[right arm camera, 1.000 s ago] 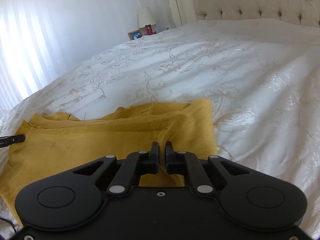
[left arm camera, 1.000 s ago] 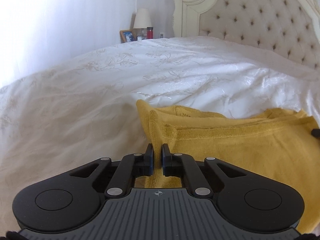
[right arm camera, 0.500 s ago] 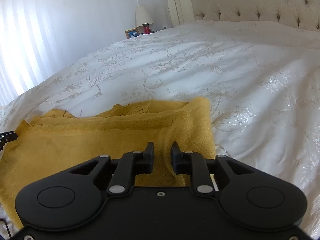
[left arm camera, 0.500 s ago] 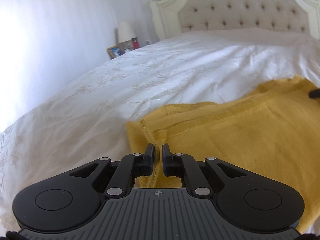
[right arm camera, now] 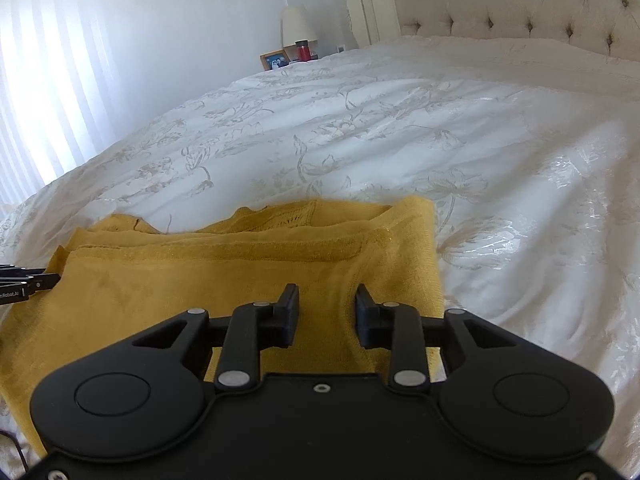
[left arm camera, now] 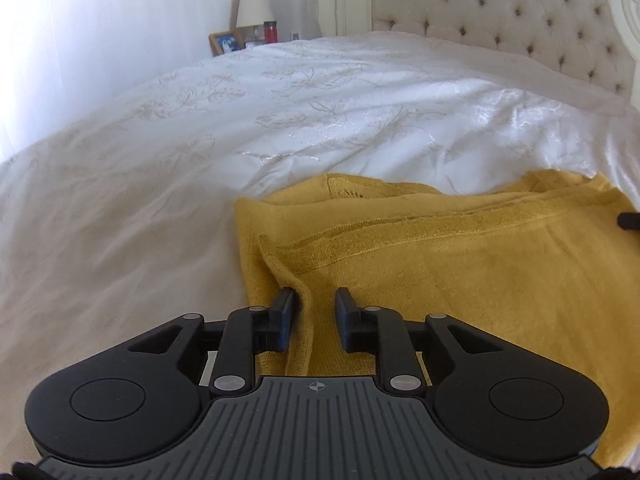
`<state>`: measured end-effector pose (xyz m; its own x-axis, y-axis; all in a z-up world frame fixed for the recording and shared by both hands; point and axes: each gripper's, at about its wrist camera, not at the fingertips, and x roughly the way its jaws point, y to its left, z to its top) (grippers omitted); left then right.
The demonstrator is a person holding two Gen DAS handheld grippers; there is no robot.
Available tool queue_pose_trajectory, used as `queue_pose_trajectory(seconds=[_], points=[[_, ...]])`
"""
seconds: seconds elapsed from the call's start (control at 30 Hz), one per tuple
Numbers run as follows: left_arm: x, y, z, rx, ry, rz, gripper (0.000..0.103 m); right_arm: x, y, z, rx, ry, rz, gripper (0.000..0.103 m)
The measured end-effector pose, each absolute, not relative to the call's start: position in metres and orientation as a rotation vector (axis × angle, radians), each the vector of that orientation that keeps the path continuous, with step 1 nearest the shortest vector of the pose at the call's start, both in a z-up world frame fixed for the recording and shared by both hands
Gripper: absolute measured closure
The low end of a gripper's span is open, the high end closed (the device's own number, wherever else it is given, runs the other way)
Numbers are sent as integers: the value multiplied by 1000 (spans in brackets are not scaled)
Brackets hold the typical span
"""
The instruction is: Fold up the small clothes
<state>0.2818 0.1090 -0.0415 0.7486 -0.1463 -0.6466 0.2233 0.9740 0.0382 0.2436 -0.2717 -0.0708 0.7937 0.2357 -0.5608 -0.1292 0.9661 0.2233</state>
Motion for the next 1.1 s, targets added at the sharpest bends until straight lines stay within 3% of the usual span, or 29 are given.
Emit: queue_pose_trajectory(seconds=[0.03,0.1,0.2,0.5,0.63,0.8,0.87,1.0,1.1], points=[[280,110,-41,107,692,-207,96,244,-272,-71,182,627,198,70],[274,112,-39,107,668,-197,99,244,-271,-71,188,631,198,90],[259,116,-28,93,596,-177,100,238,-269,-66,186,617,215,93],[285,122,4,58,501,-142,99,254,-283,-27,201,506,168,94],[297,126,-6,23,505,-83,99,277,-288,-41,184,548,107,95],[312,129,-31,37,663,-91,96,283,-296,-64,230,621,66,94],[303,133,-31,35,624,-64,97,282,-294,-73,212,658,67,94],[274,148,-4,-44,398,-16,98,259,-291,-56,190,525,66,94],[287,148,-7,-8,455,-14,97,250,-290,-36,185,421,90,94]])
